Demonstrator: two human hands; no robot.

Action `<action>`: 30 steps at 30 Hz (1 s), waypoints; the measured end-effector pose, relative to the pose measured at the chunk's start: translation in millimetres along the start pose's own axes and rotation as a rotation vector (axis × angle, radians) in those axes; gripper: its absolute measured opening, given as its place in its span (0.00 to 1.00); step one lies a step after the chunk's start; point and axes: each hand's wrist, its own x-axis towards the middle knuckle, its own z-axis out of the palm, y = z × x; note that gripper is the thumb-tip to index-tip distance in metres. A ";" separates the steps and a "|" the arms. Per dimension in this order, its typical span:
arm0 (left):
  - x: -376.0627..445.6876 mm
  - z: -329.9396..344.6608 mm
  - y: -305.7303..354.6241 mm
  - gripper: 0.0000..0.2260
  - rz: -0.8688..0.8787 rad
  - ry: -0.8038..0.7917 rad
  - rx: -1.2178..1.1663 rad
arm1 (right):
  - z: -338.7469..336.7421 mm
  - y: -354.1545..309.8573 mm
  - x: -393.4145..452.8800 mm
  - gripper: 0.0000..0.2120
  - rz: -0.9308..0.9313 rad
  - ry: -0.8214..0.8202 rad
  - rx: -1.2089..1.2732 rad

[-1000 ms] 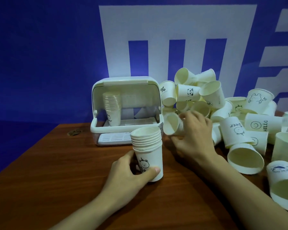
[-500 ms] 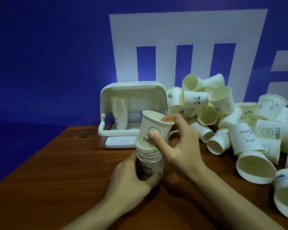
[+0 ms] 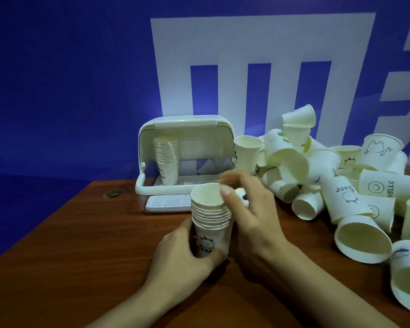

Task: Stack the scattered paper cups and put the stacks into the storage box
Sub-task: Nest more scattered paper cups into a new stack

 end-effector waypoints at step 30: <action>0.0 -0.6 3.1 0.25 -0.021 -0.013 0.026 | -25.9 -19.5 25.9 0.22 0.148 0.246 0.030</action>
